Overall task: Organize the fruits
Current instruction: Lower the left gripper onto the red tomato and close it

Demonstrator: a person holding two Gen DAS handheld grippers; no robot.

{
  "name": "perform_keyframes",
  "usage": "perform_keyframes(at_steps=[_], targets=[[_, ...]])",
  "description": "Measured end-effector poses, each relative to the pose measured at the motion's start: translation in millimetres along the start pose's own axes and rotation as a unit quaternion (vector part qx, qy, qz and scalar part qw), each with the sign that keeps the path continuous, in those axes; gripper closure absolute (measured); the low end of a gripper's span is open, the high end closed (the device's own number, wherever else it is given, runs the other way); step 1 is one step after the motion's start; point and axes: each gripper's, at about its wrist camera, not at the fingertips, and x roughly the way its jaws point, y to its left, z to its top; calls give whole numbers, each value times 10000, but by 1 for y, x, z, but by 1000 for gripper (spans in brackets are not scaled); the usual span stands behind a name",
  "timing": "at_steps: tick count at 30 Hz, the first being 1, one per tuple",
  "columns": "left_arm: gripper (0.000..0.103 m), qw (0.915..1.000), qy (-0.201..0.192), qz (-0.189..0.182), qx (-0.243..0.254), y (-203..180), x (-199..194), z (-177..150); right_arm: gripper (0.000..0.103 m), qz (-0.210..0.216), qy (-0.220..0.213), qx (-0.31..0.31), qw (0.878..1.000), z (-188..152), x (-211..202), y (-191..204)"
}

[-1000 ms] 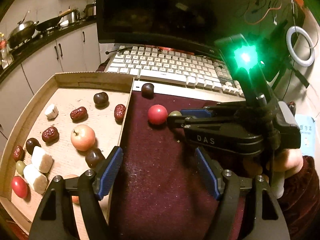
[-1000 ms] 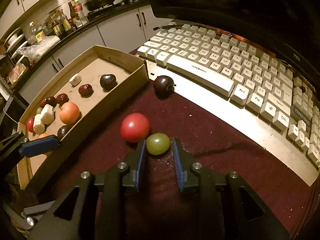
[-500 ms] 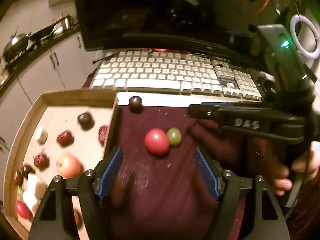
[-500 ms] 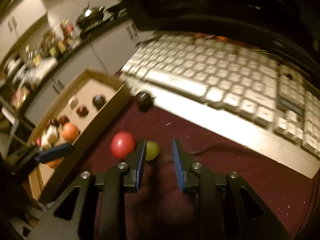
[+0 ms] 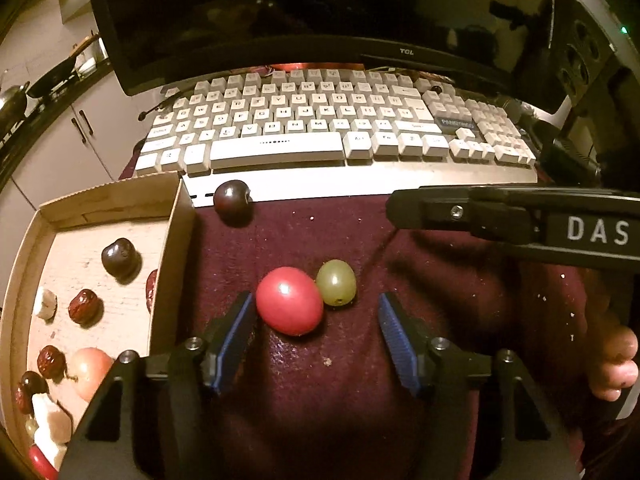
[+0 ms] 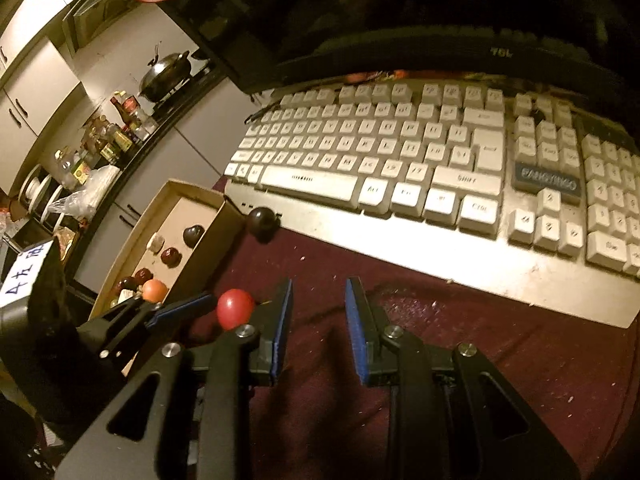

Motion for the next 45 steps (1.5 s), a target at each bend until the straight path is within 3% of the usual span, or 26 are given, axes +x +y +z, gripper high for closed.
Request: perform_keyframes(at_steps=[3,10,17,27,34,42,45], targets=[[52,10000,-20,-10,36,3,1,1,74,18,21,31,10000,-1,1,0],[55,9999,-59,-58,108,10,-2,0,74,140,92,29,9999,-3,3,1],[57,9996,-64,83,260,15,-6,-6,74,556,534,-92,9970,-9,25,19],[56,9997,7,230,-8,29,-11,-12,74,102,548,-290,9980,-13,46,35],[56,9997,73,212,-88,30,-11,-14,74,-237,402,-860,9952,-15,54,54],[56,9995,130,261,-139,30,-9,-12,80,-236,403,-932,9946,-17,53,54],[55,9994,149,266,-162,30,-7,-7,80,-119,411,-685,9967,-14,48,44]])
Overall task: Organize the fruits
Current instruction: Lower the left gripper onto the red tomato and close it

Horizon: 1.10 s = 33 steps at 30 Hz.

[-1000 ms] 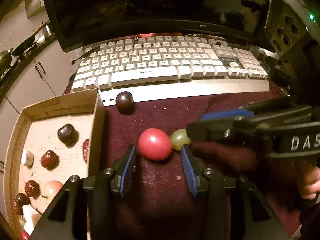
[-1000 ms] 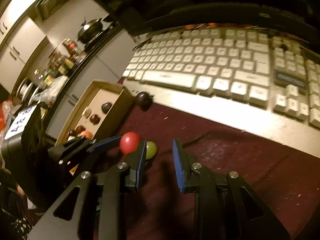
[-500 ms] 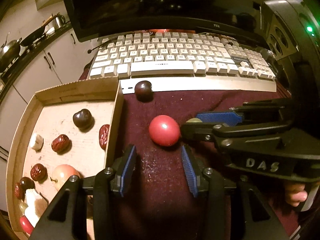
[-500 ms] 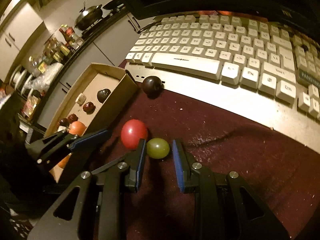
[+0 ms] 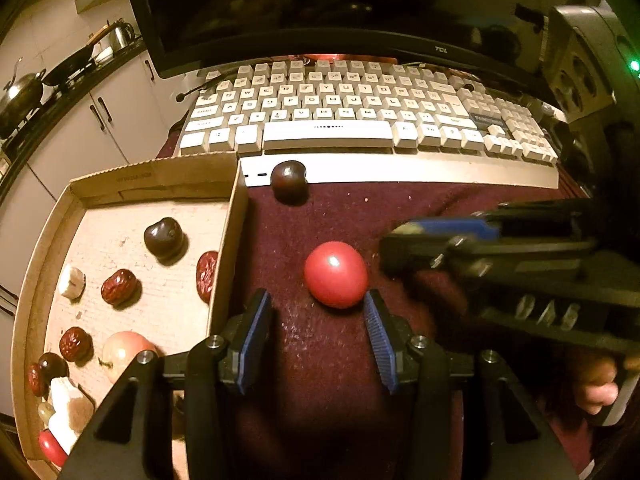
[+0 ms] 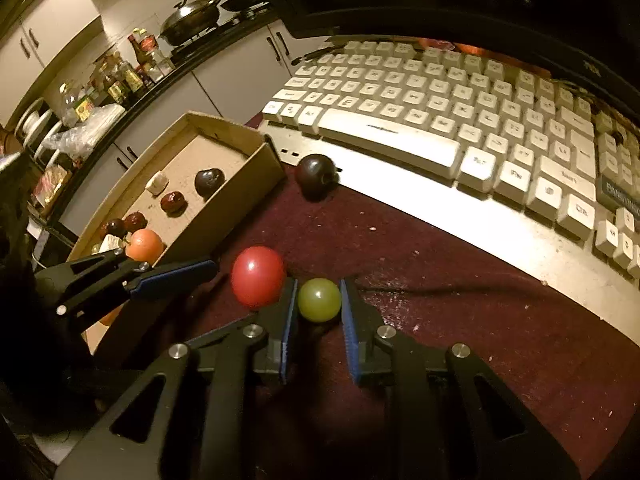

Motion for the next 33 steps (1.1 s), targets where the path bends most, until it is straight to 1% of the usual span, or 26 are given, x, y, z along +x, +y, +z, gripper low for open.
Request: perform_keyframes(at_steps=[1,3,5,8,10,13,18,19,20,21,24,28,33], targets=[[55,10000,-5,4,-12,0,0,1,80,56,-19,159,9999,1,-4,-7],[55,10000,-15,27,-23,-2,3,6,80,-2,-105,360,9993,3,-11,-19],[55,10000,-10,29,-24,-4,5,9,80,99,-146,670,9976,3,-16,-34],[55,10000,-10,25,-44,-7,11,14,80,111,-167,884,9959,3,-19,-44],[55,10000,1,16,-91,-9,15,17,80,120,-150,921,9956,3,-19,-46],[55,10000,-31,59,-30,-15,19,21,80,123,-146,932,9955,3,-20,-47],[56,10000,-48,-47,-13,-18,25,24,80,104,-148,1029,9945,3,-19,-50],[59,10000,-81,-50,-5,-19,25,23,80,95,-149,1035,9945,2,-20,-52],[66,9999,-110,-78,2,-18,24,23,80,100,-145,1039,9944,2,-20,-52],[68,9999,-124,-73,13,-18,24,22,80,109,-142,1044,9944,1,-20,-53],[68,9998,-167,-89,-9,-18,23,21,80,113,-152,1043,9944,1,-21,-54],[69,9994,-326,-60,-39,-19,16,19,80,114,-162,1030,9945,0,-23,-52],[69,9981,-617,-5,-34,-25,-9,14,80,118,-275,1006,9945,1,-29,-47]])
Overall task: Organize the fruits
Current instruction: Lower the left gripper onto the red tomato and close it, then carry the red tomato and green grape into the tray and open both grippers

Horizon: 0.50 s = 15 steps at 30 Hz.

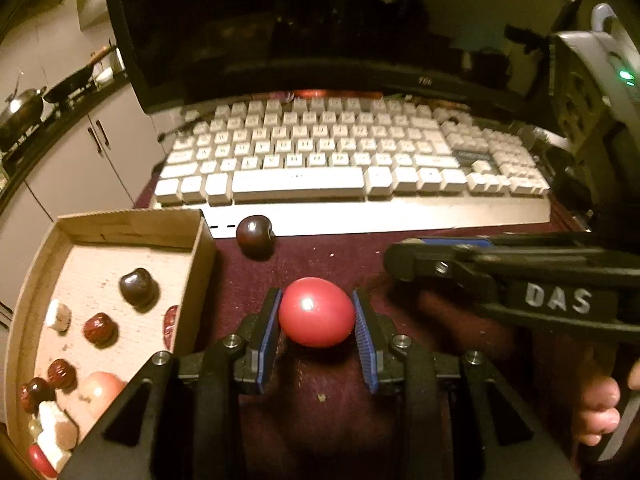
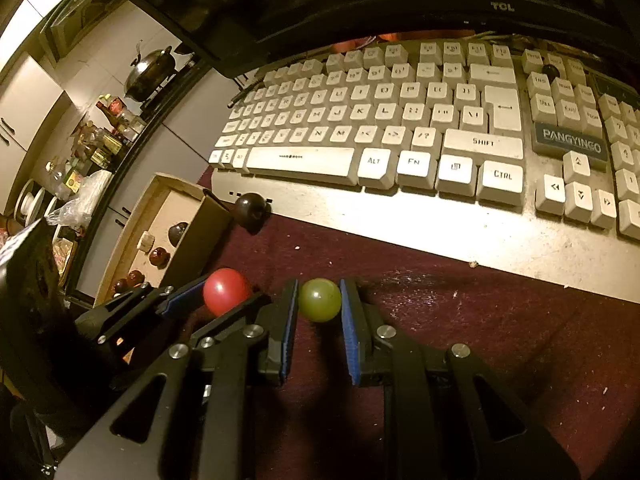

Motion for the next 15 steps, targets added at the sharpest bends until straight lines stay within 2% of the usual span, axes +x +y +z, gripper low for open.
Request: perform_keyframes(at_steps=[8,12,15], targets=[[69,9988,-451,-49,-194,15,-56,-16,80,280,-353,-169,9988,2,-21,26],[69,9972,-617,66,-415,38,-87,-32,80,446,-365,-308,9979,-1,-24,51],[69,9955,-712,296,-544,61,-108,-46,80,631,-278,-488,9964,-7,-19,78]])
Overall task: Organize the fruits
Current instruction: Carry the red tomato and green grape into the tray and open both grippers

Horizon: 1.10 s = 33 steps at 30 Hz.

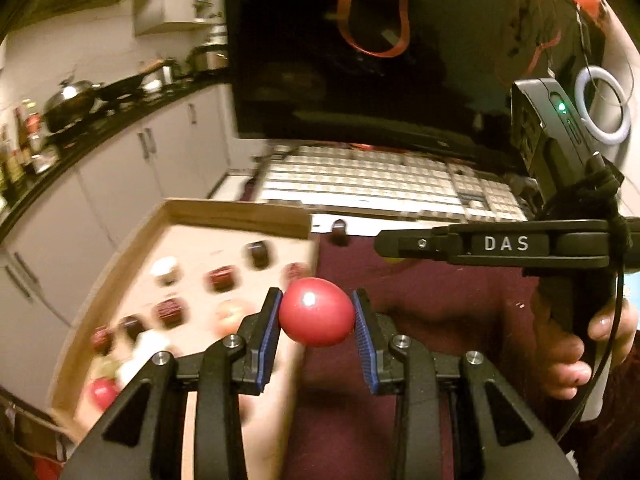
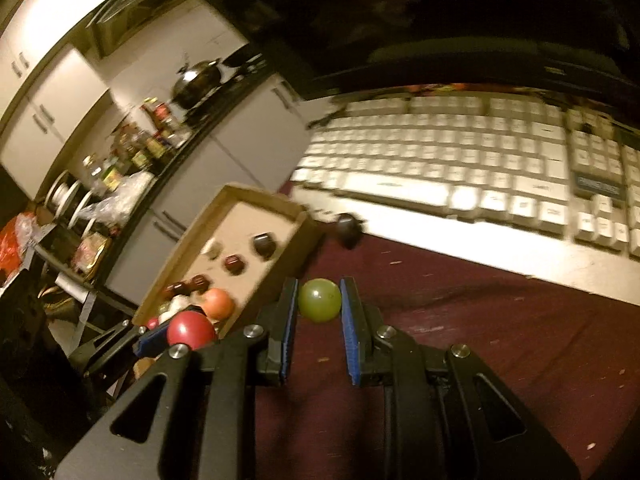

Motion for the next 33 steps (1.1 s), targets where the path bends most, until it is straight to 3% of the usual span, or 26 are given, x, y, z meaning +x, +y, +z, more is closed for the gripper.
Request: perform_keyframes(at_steps=[9,18,28,33], targets=[[69,9963,425,572,-489,73,-3,-43,80,434,500,-608,9959,-10,52,88],[69,9951,633,618,-439,88,8,-53,80,482,1073,-765,9901,-25,110,133],[68,9929,961,577,-404,94,20,-60,80,-65,1449,-866,9856,-37,147,136],[68,9890,1284,590,-444,95,32,-62,80,-334,1381,-1231,9822,-39,146,144]])
